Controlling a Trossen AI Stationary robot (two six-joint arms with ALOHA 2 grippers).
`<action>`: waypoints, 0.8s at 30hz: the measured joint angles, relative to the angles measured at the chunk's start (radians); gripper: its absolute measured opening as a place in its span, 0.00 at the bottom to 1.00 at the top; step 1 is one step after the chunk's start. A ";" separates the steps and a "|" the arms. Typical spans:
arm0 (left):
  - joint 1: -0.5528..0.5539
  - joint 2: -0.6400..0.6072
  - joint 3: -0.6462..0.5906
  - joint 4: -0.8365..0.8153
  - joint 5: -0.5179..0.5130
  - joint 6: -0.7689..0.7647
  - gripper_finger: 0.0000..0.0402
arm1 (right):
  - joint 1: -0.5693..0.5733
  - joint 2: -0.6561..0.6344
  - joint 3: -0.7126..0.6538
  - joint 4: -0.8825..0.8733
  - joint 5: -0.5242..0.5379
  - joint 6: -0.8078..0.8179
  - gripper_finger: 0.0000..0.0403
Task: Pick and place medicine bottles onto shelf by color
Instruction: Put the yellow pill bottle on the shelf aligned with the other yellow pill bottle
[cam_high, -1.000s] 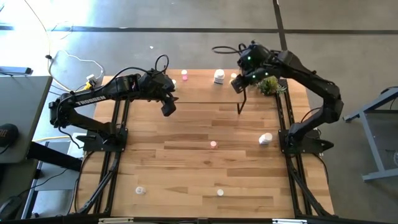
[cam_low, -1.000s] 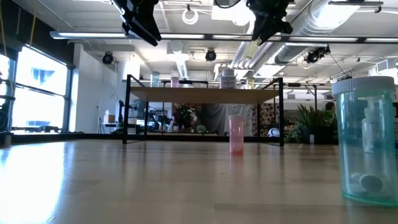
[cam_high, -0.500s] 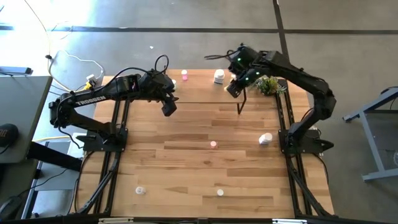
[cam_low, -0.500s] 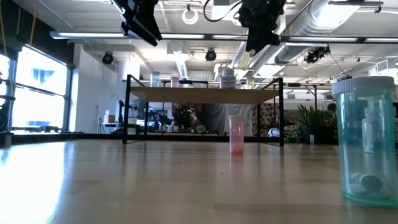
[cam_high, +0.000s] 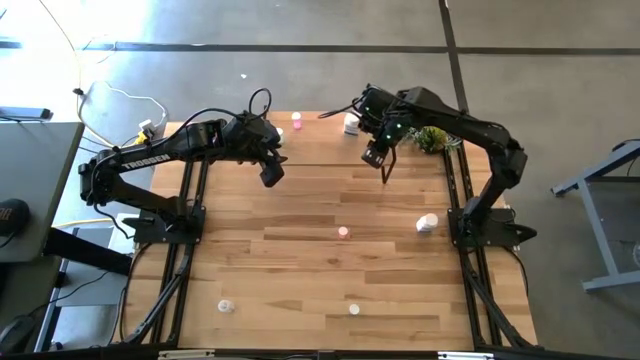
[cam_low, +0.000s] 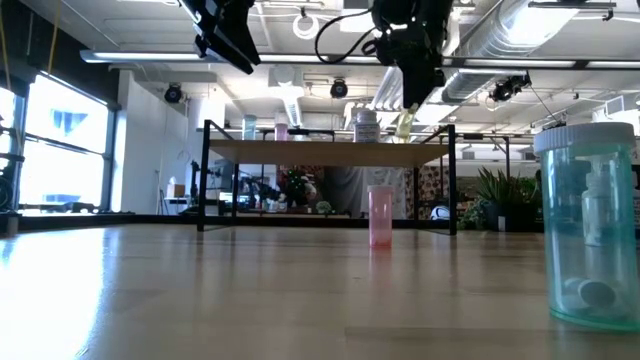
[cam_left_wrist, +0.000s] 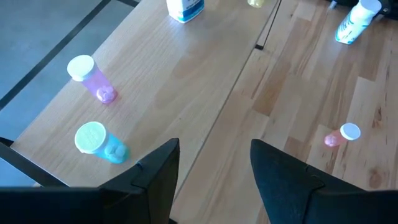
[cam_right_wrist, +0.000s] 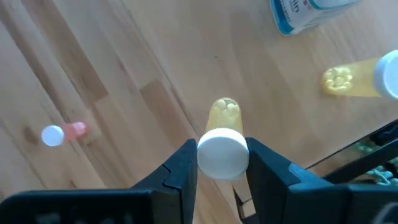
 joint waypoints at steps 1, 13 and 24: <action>0.000 0.000 0.000 0.000 0.000 0.000 0.46 | 0.000 0.000 0.000 -0.006 0.006 -0.003 0.25; 0.000 0.000 0.000 0.000 0.000 0.006 0.46 | -0.002 0.000 0.000 -0.126 0.096 -0.030 0.25; 0.000 0.000 0.000 0.000 0.000 0.000 0.46 | -0.002 0.000 0.000 -0.125 0.100 -0.039 0.29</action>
